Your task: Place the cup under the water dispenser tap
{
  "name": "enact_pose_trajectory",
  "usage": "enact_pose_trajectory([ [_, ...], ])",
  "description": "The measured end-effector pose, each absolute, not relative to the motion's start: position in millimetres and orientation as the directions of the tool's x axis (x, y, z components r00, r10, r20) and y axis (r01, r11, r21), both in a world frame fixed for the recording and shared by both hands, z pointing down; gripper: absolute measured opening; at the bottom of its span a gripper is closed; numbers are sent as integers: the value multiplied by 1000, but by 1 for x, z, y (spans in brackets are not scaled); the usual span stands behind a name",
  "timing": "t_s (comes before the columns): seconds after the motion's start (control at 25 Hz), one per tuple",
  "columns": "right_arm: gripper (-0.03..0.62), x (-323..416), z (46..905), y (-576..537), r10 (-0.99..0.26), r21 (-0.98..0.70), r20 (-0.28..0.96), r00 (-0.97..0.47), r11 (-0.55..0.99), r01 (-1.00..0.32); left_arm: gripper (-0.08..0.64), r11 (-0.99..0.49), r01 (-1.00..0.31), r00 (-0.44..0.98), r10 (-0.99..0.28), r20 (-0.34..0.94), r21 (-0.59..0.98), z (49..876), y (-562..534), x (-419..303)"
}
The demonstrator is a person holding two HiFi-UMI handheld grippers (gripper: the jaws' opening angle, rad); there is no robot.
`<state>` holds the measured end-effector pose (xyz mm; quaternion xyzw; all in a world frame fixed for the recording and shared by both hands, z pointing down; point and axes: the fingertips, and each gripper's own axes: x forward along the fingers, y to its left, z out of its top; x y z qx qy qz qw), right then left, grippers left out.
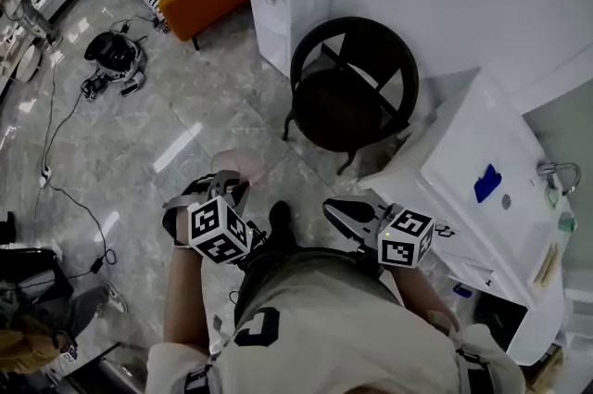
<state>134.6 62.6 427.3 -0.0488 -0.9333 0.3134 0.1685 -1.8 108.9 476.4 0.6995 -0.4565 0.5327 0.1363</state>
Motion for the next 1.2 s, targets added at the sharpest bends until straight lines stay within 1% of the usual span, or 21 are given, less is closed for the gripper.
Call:
enact_pose_trajectory([
  [0.12,28,67,424,49,204,-594,290,-935,805,-8,66,-594,-743,16,-474,880,-307,488,90,-63],
  [0.24,28,17,422,34,201,-582,308,-930,813,-17,66,-617,-722,3,-456,890,-314,496,66,-115],
  [0.4,28,-30,425,16,224,-577,335,-915,817,-11,66,-646,-695,-9,-433,902,-317,503,38,-166],
  [0.64,27,-80,429,-13,277,-596,333,-901,802,26,66,-673,-645,-61,-426,902,-362,511,-9,-223],
  [0.8,28,-127,453,-47,324,-643,348,-880,765,27,66,-670,-662,-80,-381,921,-335,533,-52,-273],
  [0.96,28,-183,473,-102,375,-717,313,-873,695,42,66,-679,-667,-96,-331,939,-307,552,-115,-326],
  [1.2,27,-247,470,-176,380,-737,271,-884,673,63,66,-729,-623,-106,-281,954,-284,569,-197,-376],
])
